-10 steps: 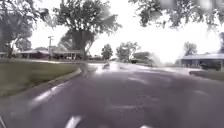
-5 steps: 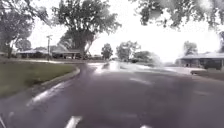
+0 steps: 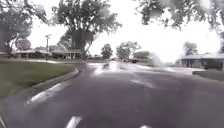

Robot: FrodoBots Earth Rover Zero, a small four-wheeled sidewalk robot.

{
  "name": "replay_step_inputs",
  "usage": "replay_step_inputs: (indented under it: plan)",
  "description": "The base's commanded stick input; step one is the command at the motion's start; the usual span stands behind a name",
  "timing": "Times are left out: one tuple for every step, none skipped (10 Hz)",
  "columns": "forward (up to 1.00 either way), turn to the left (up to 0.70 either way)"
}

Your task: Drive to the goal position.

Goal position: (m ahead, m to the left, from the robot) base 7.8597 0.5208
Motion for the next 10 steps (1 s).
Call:
replay_step_inputs:
  plan:
    - [0.50,0.00]
    - [0.50,0.00]
    - [0.50,0.00]
    - [0.50,0.00]
    - [0.50,0.00]
    - [0.50,0.00]
    - [0.50,0.00]
    - [0.50,0.00]
    - [0.50,0.00]
    - [0.50,0.00]
